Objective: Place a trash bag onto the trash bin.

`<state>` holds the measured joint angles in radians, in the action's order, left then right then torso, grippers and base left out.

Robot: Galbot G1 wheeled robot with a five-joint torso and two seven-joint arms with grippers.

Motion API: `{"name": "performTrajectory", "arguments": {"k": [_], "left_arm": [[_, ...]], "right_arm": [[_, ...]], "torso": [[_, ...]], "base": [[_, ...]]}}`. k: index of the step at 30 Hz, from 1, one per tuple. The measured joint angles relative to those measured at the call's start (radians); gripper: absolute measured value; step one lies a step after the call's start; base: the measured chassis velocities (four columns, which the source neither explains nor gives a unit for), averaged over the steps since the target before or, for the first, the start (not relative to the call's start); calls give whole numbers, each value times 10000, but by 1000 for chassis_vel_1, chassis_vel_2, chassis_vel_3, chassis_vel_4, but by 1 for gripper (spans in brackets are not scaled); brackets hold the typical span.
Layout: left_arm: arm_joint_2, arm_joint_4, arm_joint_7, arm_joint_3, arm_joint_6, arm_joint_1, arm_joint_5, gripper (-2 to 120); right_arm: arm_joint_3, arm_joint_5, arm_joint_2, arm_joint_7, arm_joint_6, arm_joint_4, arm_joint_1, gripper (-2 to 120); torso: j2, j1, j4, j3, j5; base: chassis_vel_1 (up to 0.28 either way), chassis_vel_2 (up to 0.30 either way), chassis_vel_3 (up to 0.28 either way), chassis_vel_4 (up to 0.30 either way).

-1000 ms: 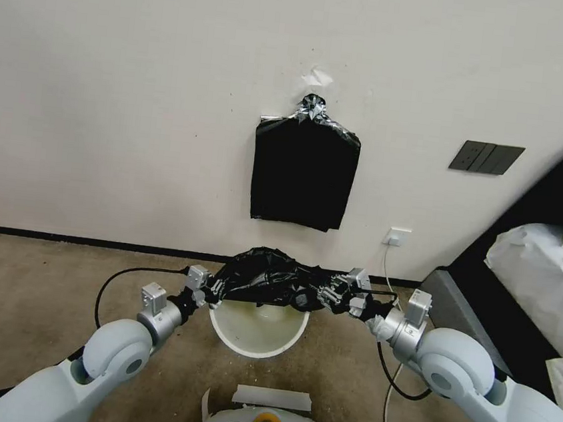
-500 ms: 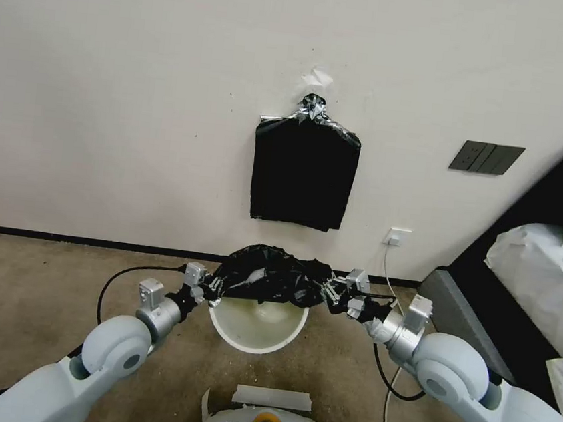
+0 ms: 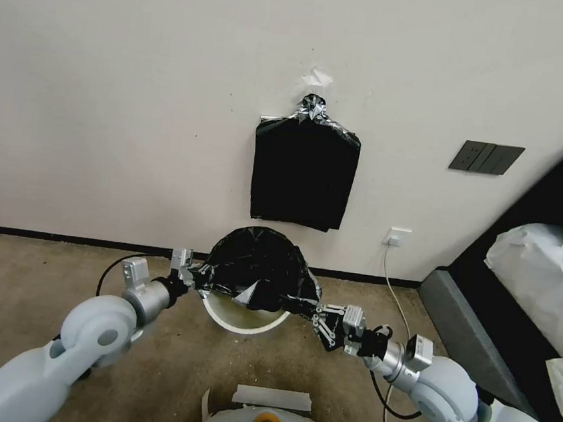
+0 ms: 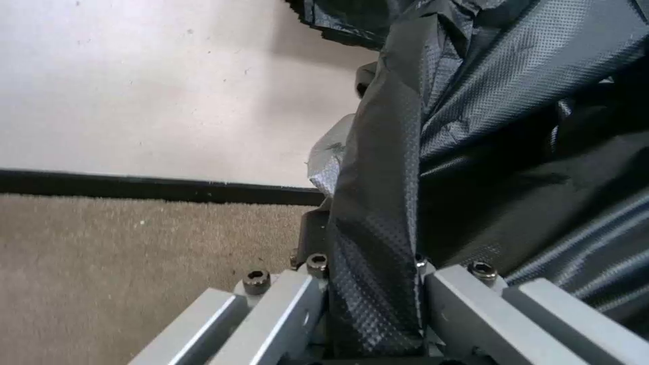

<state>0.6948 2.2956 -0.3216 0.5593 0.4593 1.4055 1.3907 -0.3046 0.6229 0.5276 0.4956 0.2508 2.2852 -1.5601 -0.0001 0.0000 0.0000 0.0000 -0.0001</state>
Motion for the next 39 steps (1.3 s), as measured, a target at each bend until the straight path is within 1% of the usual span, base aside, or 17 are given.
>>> {"name": "performTrajectory", "arguments": {"k": [2,6,10,13,16,18,19,21,22,24,27,28,29,31,36,37,39], "left_arm": [[44,32,-65,-51,-39,-23,4,1],[449,466,-728,-532,-268,-47,128,1],[584,545,-918,-707,-310,-44,136,1],[963,621,-1374,-1039,-395,-35,153,1],[1184,719,-1576,-1149,-441,19,199,1],[1558,914,-1795,-1301,-458,199,181,1],[1558,914,-1795,-1301,-458,199,181,1],[2054,1127,-1996,-1382,-462,456,119,1],[2054,1127,-1996,-1382,-462,456,119,1],[2364,1238,-2132,-1391,-465,744,-16,1],[2360,1255,-2141,-1363,-464,819,-44,1],[2236,1285,-2154,-1264,-459,934,-60,1],[2236,1285,-2154,-1264,-459,934,-60,1],[2124,1294,-2191,-1238,-451,982,-79,1],[2114,1231,-2193,-1265,-446,965,-154,1],[2143,1162,-2193,-1272,-455,934,-191,1],[2174,1024,-2191,-1283,-508,889,-256,1]], "right_arm": [[71,-197,40,92,61,-56,0,0],[641,-1553,492,334,262,-815,344,0],[735,-1915,631,428,330,-1011,438,0],[839,-2640,842,620,511,-1409,430,0],[878,-3081,963,625,593,-1697,452,0],[979,-3464,1133,487,609,-1999,511,0],[979,-3464,1133,487,609,-1999,511,0],[1145,-3769,1323,168,594,-2346,605,0],[1145,-3769,1323,168,594,-2346,605,0],[1314,-3979,1448,-244,513,-2777,738,0],[1338,-4041,1465,-406,428,-2919,787,0],[1363,-4211,1513,-793,202,-3191,867,0],[1363,-4211,1513,-793,202,-3191,867,0],[1371,-4255,1555,-1178,-53,-3299,847,0],[1323,-4134,1569,-1383,-144,-3171,687,0],[1249,-3960,1552,-1477,-167,-3000,548,2],[1142,-3853,1536,-1561,-173,-2861,403,10]], "torso": [[0,0,0,0,0],[0,0,0,0,3],[0,0,1,0,1],[0,0,0,0,0],[0,0,0,0,0],[1,0,-2,0,3],[1,0,-2,0,3],[0,0,0,0,2],[0,0,0,0,2],[1,0,1,0,2],[0,0,1,0,2],[0,0,1,0,2],[0,0,1,0,2],[1,0,0,0,2],[0,0,0,0,2],[0,0,-1,0,0],[1,-1,0,0,-1]], "base": [[0,0,0,0],[0,0,0,0],[0,0,0,0],[0,0,0,0],[0,0,0,0],[0,0,0,0],[0,0,0,0],[0,0,0,0],[0,0,0,0],[0,0,0,0],[0,0,0,0],[0,0,0,0],[0,0,0,0],[0,0,0,0],[0,0,0,0],[0,0,0,0],[0,0,0,0]]}}
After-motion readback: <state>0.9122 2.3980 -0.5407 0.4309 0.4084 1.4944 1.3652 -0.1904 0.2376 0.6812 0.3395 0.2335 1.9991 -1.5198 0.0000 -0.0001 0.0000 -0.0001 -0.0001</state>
